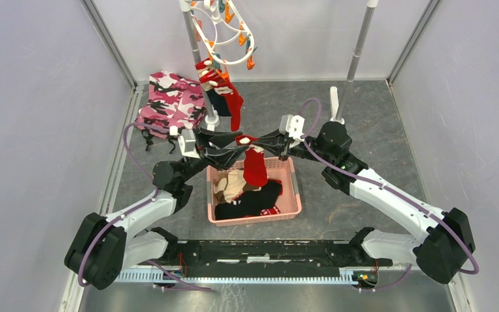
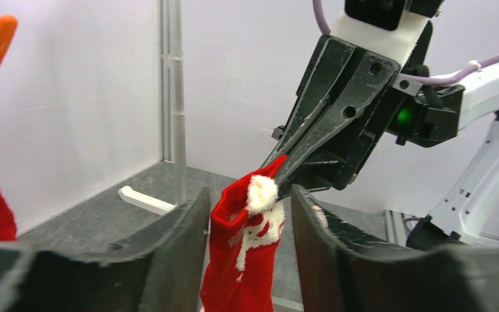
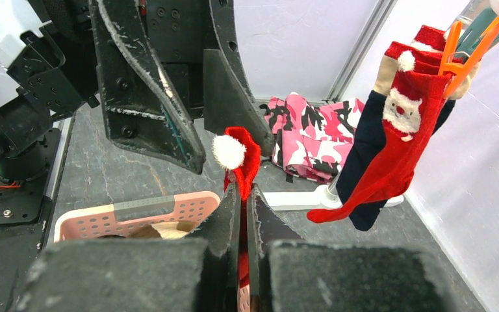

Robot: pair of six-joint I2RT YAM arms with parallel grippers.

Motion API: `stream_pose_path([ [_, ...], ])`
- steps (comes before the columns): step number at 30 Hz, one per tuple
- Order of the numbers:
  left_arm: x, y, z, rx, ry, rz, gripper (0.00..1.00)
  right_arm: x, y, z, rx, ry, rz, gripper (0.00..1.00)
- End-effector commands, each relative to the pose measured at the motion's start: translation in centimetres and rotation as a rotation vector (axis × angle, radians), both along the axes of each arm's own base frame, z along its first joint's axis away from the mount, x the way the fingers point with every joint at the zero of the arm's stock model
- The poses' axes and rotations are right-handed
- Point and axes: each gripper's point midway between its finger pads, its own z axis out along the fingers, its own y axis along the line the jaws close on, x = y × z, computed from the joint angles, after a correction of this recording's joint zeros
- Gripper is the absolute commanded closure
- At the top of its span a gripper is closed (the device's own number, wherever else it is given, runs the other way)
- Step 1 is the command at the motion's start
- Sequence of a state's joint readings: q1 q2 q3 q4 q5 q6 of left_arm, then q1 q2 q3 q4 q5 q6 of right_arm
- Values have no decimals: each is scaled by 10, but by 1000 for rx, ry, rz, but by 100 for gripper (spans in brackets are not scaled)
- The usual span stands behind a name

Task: Clip the socks to the hanger
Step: Pick up the sock from the bin.

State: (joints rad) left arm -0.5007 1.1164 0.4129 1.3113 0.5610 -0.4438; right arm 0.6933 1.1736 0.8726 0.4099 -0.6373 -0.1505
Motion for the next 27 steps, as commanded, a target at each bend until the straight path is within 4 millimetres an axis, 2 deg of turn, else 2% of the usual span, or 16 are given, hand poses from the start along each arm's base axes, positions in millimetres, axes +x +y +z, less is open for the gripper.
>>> stream_pose_path([
  [1,-12,-4,27,-38,-79,-60,50,-2,1,15,39,-33,17,100],
  [5,-15,-8,25,-17,-85,-91,78,-2,1,15,40,-33,12,100],
  [6,-15,-8,24,-14,-85,-93,81,-1,0,15,39,-34,8,100],
  [8,-16,-8,23,-7,-85,-94,82,-1,0,15,40,-34,5,100],
  [9,-16,-8,22,0,-85,-94,80,-1,-1,15,41,-35,2,100],
  [12,-11,-8,17,25,-63,-66,58,-1,-2,17,44,-36,1,100],
  [14,-8,-7,14,37,-59,-46,49,-1,-2,17,46,-36,1,100],
  [19,0,-6,9,55,-43,-13,48,-1,-1,17,48,-34,7,100],
  [21,0,-8,10,50,-45,-23,54,-1,-1,17,47,-31,8,100],
  [27,-3,-9,15,43,-63,-43,96,-1,-1,15,42,-31,4,100],
])
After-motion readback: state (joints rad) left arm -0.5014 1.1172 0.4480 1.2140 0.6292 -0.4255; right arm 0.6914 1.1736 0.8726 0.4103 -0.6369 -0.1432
